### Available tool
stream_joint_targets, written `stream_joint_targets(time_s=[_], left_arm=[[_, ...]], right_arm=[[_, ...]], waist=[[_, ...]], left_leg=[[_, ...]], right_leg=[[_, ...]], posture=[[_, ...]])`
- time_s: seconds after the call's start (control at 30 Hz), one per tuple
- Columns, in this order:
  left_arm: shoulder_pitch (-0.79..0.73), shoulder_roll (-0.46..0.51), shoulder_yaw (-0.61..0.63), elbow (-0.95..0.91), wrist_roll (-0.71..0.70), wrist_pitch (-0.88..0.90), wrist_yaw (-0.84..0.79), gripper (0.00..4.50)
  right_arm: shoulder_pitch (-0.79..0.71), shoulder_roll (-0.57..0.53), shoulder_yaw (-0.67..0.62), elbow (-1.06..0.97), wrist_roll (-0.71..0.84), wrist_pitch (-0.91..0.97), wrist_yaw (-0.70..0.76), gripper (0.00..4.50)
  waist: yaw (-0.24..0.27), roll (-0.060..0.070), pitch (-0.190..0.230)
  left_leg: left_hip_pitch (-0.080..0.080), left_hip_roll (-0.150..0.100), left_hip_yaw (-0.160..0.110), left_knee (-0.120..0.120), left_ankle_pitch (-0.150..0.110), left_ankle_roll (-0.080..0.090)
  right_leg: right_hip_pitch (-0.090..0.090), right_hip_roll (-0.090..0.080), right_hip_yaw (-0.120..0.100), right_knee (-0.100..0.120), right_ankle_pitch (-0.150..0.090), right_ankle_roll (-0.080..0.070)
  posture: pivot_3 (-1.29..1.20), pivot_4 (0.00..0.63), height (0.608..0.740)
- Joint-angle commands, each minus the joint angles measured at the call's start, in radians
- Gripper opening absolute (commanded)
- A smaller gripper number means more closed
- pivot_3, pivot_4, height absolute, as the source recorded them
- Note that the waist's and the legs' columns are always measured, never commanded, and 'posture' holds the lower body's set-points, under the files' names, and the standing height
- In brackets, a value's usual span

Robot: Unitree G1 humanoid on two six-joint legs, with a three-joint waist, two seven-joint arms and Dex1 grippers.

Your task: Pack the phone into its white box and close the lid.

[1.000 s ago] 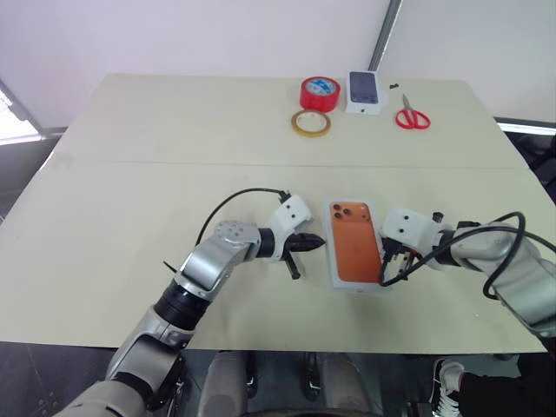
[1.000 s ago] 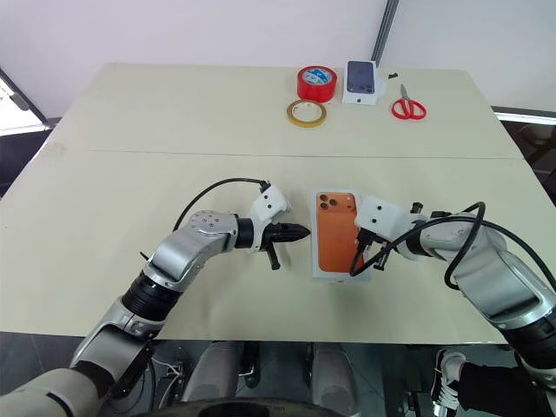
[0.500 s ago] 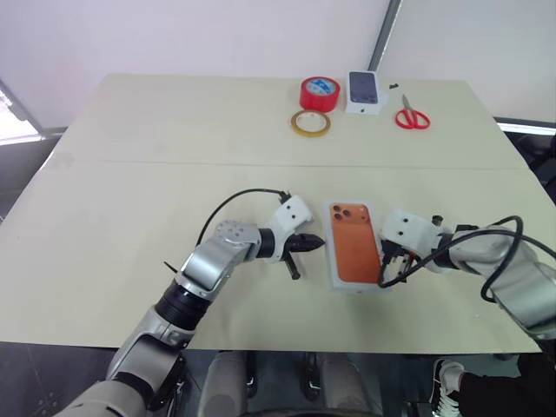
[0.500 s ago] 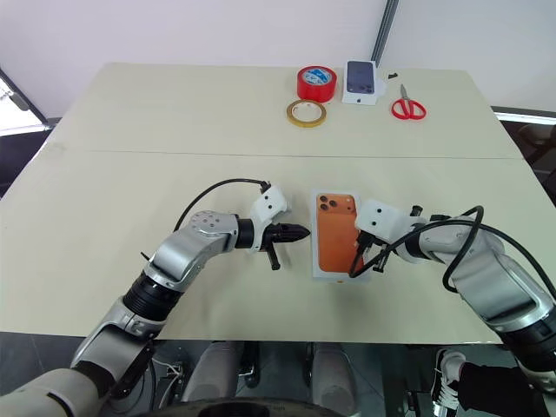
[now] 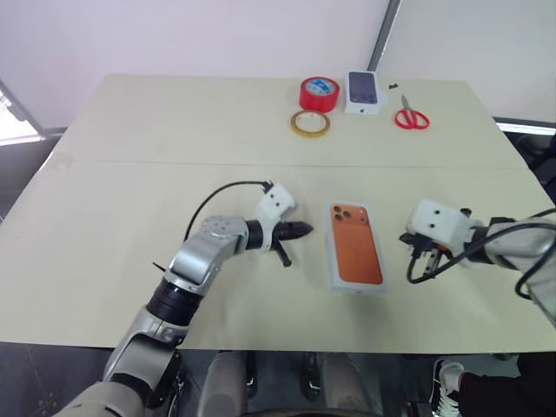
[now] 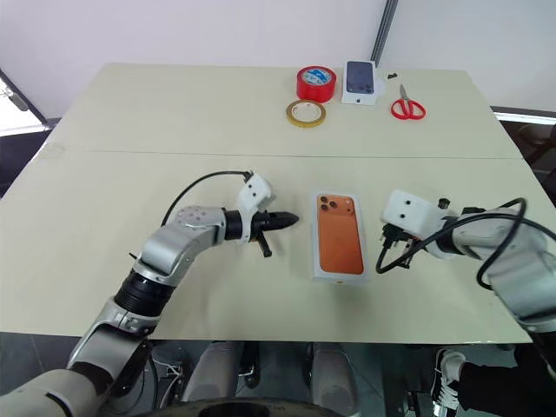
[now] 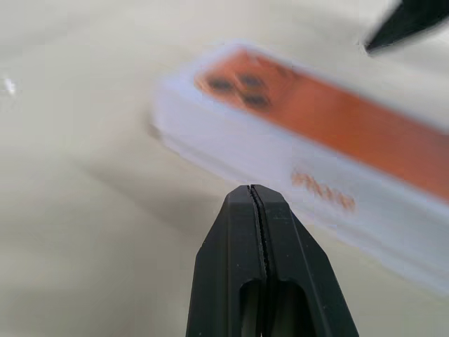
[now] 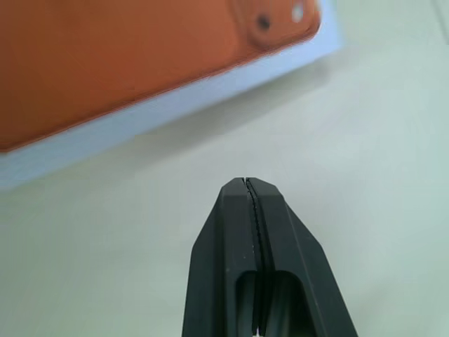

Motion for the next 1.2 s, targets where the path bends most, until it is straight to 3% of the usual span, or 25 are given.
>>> stream_joint_targets(time_s=[0.03,0.3,0.6,0.83,1.0,1.2], left_arm=[[-0.052,-0.026,-0.003,-0.035,-0.016,-0.011,-0.002,0.00],[-0.059,-0.062,-0.158,0.090,0.103,-0.085,-0.002,0.00],[-0.025,-0.053,-0.192,0.089,0.124,-0.071,-0.016,0.00],[0.015,-0.009,0.004,-0.032,0.048,-0.052,0.036,0.00],[0.102,0.104,0.180,-0.194,-0.001,-0.003,0.086,0.00],[0.274,0.232,0.392,-0.312,-0.027,0.007,0.148,0.00]], right_arm=[[0.056,0.011,-0.103,-0.083,0.113,0.012,0.073,0.01],[0.186,0.044,-0.061,-0.183,0.129,0.056,0.025,0.01],[0.246,0.041,-0.035,-0.215,0.110,0.051,-0.014,0.01],[0.124,0.071,-0.071,-0.080,0.085,0.012,-0.073,0.01],[-0.036,0.137,-0.063,0.139,0.032,-0.072,-0.148,0.01],[-0.222,0.260,-0.106,0.370,0.083,-0.117,-0.162,0.01]], waist=[[0.002,0.000,0.000],[-0.001,-0.001,0.000],[-0.001,-0.001,0.000],[-0.007,-0.001,0.000],[-0.004,-0.001,0.000],[-0.003,-0.001,0.000]], left_leg=[[0.000,0.000,0.000,0.000,0.000,0.000],[0.011,0.000,-0.001,-0.001,-0.001,0.000],[0.012,0.001,-0.001,-0.001,-0.001,0.000],[0.012,0.001,-0.001,-0.002,-0.001,0.001],[0.012,0.002,0.000,-0.002,-0.001,0.000],[0.012,0.002,0.000,-0.002,-0.001,0.000]], right_leg=[[0.000,0.000,0.000,0.000,0.000,0.001],[0.010,0.000,0.000,-0.001,-0.001,0.000],[0.010,0.000,0.000,-0.001,-0.002,0.000],[0.010,0.000,0.000,-0.001,-0.002,0.000],[0.009,0.001,0.001,-0.001,-0.001,0.000],[0.010,0.001,0.001,-0.001,-0.001,0.000]], posture=[[0.00,0.150,0.740],[0.00,0.150,0.740],[0.00,0.150,0.740],[0.00,0.150,0.740],[0.00,0.150,0.740],[0.00,0.150,0.740]])
